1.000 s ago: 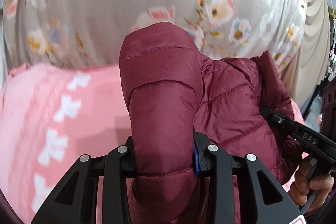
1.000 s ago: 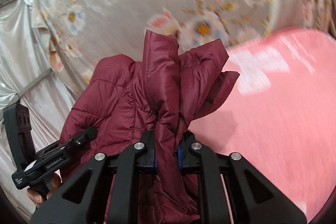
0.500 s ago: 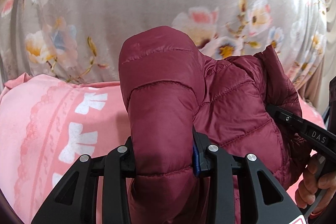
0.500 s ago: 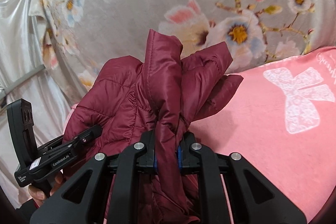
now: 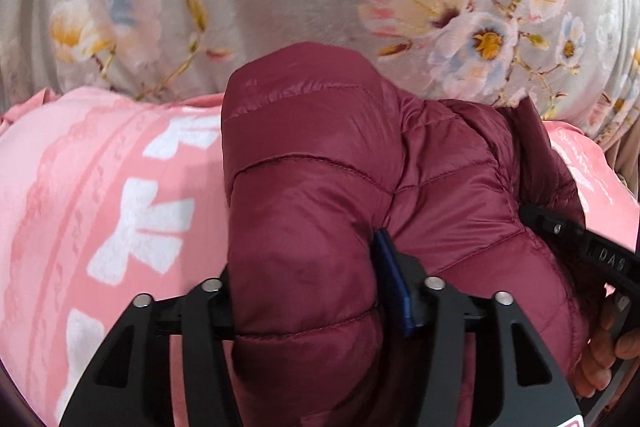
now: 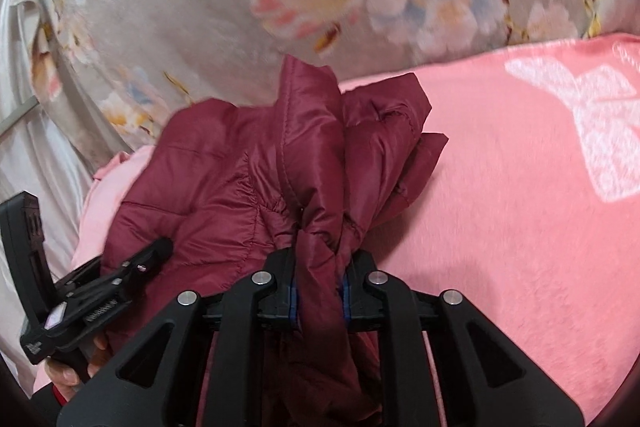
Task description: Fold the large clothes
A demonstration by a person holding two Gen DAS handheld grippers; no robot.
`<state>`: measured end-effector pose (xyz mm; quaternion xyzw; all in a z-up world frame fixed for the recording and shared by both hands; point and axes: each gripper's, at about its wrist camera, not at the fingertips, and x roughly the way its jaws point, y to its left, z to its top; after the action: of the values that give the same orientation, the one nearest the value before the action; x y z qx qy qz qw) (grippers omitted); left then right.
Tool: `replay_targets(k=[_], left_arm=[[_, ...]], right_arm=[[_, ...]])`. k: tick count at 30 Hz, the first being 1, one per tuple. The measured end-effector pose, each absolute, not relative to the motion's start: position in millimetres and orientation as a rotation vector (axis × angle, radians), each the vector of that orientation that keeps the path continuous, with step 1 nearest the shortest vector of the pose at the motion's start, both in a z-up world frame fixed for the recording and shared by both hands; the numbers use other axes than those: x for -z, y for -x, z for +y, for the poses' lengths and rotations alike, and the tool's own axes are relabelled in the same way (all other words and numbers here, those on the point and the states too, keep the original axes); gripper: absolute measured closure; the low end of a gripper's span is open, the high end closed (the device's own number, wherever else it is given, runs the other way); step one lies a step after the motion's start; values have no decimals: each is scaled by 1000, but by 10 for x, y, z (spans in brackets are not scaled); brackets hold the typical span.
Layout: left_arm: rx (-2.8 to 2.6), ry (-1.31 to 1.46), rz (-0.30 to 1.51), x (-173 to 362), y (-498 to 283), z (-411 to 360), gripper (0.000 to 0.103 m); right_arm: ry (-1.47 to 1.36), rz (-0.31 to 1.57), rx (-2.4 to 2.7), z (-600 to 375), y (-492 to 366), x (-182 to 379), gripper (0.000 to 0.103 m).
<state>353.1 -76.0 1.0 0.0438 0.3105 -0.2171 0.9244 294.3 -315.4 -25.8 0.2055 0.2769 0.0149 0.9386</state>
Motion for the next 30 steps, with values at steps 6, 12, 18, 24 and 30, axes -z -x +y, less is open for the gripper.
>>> replay_targets(k=[6,12,18,24,30], left_arm=[[379,-119,641,48,-3533,-781,34],[342,-132,654,69,-3564,-789,25],[330,-110,686,41,-3598,-709,19],[289,-112,649,-432,-3602,-499,21],[220,-122,640,-803,-3924,-874,20]], right_arm=[[-422,601,1,-3165,-2981,308,76],[-441,639,19,-3204,-3014,344,64],[-500,643,72,-3357,-2897,313,51],[-386,493,159,-3350,-2614,-360,58],[-180,550,155,-2962,-3221,-676,85]])
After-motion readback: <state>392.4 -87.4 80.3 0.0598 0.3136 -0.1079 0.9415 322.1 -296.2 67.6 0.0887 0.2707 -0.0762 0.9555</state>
